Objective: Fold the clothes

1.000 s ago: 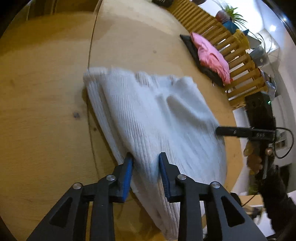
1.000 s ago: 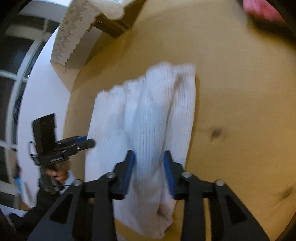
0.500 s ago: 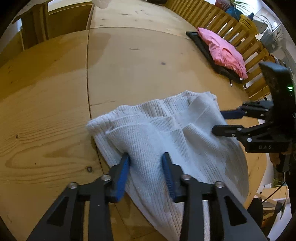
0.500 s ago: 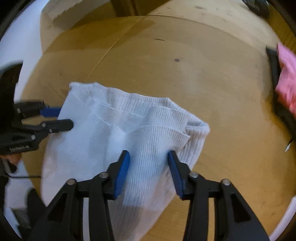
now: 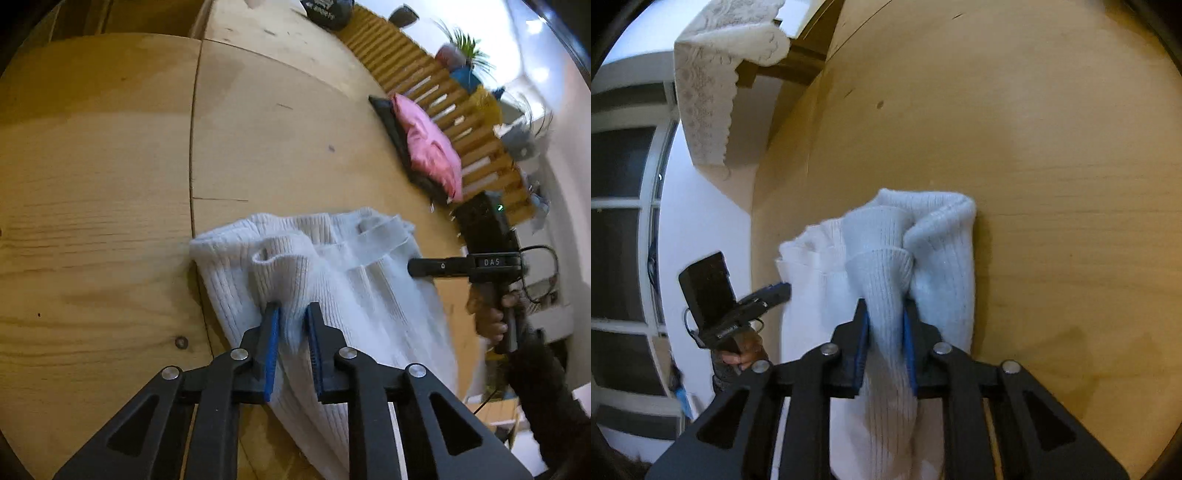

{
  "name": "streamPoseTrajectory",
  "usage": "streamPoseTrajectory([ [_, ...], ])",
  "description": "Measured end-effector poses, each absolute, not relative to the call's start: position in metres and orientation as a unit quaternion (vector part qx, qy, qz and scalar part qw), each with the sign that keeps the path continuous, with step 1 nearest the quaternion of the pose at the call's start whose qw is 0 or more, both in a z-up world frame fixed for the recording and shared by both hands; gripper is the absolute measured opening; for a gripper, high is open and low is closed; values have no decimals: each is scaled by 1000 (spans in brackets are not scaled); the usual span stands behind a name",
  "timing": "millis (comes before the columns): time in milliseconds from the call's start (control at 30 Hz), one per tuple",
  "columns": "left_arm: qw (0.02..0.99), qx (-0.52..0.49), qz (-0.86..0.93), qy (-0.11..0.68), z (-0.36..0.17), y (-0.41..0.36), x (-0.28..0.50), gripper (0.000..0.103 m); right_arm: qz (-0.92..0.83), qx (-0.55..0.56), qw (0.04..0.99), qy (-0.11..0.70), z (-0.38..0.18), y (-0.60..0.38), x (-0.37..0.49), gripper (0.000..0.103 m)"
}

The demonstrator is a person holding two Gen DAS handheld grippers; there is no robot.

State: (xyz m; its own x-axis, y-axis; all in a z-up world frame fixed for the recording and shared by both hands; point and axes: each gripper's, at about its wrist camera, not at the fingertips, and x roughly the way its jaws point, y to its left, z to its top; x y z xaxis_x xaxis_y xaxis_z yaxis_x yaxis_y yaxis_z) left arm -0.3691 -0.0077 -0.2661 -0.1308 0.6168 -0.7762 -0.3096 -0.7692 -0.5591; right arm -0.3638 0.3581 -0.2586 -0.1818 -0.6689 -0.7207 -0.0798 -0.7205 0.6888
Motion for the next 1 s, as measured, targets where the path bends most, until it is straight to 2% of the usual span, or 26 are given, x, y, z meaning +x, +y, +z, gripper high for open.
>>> streamPoseTrajectory([
  [67, 298, -572, 758, -93, -254, -4, -365, 24, -739, 603, 184, -239, -236, 351, -359, 39],
  [167, 286, -551, 784, -28, -229, 4, -355, 26, -805, 565, 143, -113, -198, 327, -343, 39],
  [233, 288, -530, 797, 2, -212, 10, -347, 31, -827, 531, 171, -76, -181, 309, -329, 39],
  [400, 325, -520, 789, 36, -218, 31, -345, 31, -780, 581, 214, -97, -220, 296, -339, 39],
  [467, 304, -538, 784, 61, -242, 42, -354, 33, -777, 587, 198, -113, -246, 306, -355, 27],
  [533, 297, -543, 784, 47, -252, 37, -360, 36, -766, 591, 195, -161, -245, 324, -358, 26],
  [567, 293, -547, 783, 40, -253, 35, -363, 36, -769, 585, 189, -174, -239, 332, -356, 29],
  [633, 284, -547, 787, 31, -242, 26, -361, 34, -805, 563, 135, -131, -217, 345, -350, 33],
  [667, 277, -545, 791, 34, -235, 22, -359, 36, -815, 558, 110, -109, -212, 351, -348, 43],
  [733, 252, -541, 801, 54, -226, 16, -355, 51, -824, 550, 98, -97, -211, 361, -343, 58],
  [767, 241, -543, 803, 58, -225, 14, -356, 62, -821, 551, 102, -110, -214, 365, -344, 59],
  [800, 232, -547, 802, 56, -227, 15, -358, 64, -815, 556, 102, -124, -220, 362, -347, 59],
  [900, 207, -560, 800, 50, -232, 18, -365, 65, -798, 571, 105, -160, -224, 367, -353, 59],
  [1000, 189, -573, 796, 46, -240, 21, -372, 67, -802, 575, 99, -130, -229, 331, -354, 59],
])
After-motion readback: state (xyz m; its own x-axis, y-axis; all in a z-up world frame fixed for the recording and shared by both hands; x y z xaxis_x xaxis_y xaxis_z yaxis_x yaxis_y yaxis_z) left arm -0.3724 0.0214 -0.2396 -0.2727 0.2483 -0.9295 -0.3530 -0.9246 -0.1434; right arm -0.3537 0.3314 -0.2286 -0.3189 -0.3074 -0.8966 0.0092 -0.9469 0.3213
